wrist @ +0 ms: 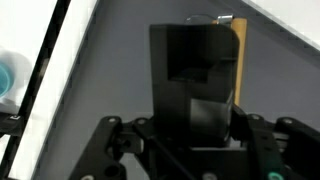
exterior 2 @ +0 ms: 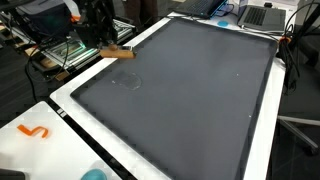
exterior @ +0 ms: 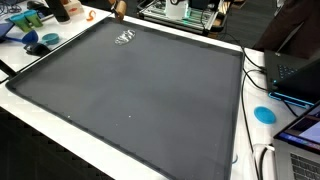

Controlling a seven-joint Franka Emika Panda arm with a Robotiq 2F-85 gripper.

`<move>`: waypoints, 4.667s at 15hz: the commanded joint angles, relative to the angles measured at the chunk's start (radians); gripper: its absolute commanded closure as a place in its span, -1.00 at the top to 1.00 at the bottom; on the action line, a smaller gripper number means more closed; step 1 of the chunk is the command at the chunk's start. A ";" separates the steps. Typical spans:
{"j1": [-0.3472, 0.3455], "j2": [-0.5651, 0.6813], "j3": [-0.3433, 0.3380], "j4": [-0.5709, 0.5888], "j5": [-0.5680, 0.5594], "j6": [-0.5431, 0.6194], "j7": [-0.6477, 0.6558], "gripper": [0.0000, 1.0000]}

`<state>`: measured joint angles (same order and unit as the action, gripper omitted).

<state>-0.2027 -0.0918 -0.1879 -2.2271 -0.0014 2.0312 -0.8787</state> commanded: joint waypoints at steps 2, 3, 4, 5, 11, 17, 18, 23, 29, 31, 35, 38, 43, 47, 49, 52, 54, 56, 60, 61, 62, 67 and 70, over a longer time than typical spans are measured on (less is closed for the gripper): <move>0.048 -0.084 0.038 -0.102 -0.089 0.054 0.111 -0.50; 0.059 -0.095 0.052 -0.121 -0.118 0.071 0.145 -0.50; 0.069 -0.104 0.064 -0.136 -0.147 0.083 0.178 -0.50; 0.080 -0.115 0.079 -0.154 -0.182 0.098 0.213 -0.50; 0.143 -0.147 0.172 -0.228 -0.415 0.131 0.448 -0.50; 0.194 -0.146 0.252 -0.264 -0.585 0.098 0.642 -0.50; 0.202 -0.145 0.262 -0.269 -0.604 0.094 0.666 -0.50; 0.241 -0.136 0.306 -0.285 -0.668 0.049 0.771 -0.50; 0.278 -0.125 0.332 -0.289 -0.686 0.000 0.826 -0.50; 0.290 -0.129 0.334 -0.293 -0.674 0.003 0.814 -0.50; 0.308 -0.133 0.337 -0.302 -0.668 0.019 0.804 -0.50; 0.318 -0.131 0.342 -0.307 -0.674 0.022 0.809 -0.50; 0.332 -0.134 0.347 -0.314 -0.676 0.036 0.806 -0.50; 0.335 -0.146 0.344 -0.321 -0.673 0.077 0.801 -0.50; 0.334 -0.146 0.341 -0.320 -0.665 0.101 0.794 -0.50; 0.331 -0.138 0.338 -0.313 -0.662 0.134 0.796 -0.50; 0.328 -0.132 0.335 -0.307 -0.661 0.153 0.795 -0.50; 0.325 -0.127 0.331 -0.300 -0.657 0.168 0.789 -0.50; 0.317 -0.119 0.320 -0.284 -0.651 0.188 0.782 -0.50; 0.315 -0.118 0.317 -0.281 -0.650 0.193 0.780 -0.50; 0.314 -0.118 0.315 -0.279 -0.650 0.196 0.779 -0.50; 0.309 -0.122 0.306 -0.267 -0.647 0.190 0.777 -0.50; 0.306 -0.122 0.300 -0.258 -0.639 0.183 0.767 -0.50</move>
<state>0.1092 -0.2028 0.1210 -2.4912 -0.6551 2.2169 -0.0823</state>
